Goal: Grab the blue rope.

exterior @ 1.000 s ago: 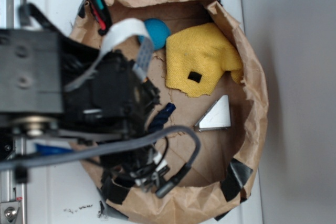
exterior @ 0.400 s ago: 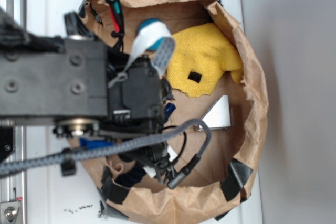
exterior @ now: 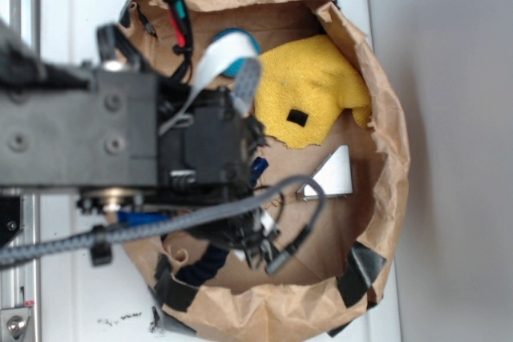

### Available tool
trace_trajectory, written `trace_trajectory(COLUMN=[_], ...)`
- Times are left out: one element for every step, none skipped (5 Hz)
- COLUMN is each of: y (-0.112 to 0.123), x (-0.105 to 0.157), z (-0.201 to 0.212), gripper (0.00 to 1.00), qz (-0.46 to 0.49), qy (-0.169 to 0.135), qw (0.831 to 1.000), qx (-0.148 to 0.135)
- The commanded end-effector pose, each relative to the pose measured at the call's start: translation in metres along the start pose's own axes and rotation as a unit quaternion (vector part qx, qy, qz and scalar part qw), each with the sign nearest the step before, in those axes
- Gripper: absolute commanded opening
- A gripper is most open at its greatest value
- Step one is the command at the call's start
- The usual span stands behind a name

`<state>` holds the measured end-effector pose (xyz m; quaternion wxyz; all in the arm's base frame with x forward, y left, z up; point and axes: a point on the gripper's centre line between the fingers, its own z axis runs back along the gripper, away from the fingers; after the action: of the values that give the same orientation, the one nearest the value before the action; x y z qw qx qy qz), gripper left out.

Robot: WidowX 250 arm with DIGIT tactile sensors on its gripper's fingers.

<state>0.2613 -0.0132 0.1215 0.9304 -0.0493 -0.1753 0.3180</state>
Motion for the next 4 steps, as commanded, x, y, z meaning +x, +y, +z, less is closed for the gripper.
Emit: trace_trajectory(y=[-0.01, -0.017, -0.025, -0.027], x=[-0.009, -0.015, -0.02, -0.023], z=[-0.031, -0.05, -0.067, -0.08], gripper=[1.0, 1.0, 1.0, 1.0], qz=[-0.052, -0.074, -0.08, -0.086], qy=[0.003, 0.026, 0.044, 0.059], qw=[0.999, 0.997, 0.996, 0.994], qx=[-0.013, -0.003, -0.009, -0.016])
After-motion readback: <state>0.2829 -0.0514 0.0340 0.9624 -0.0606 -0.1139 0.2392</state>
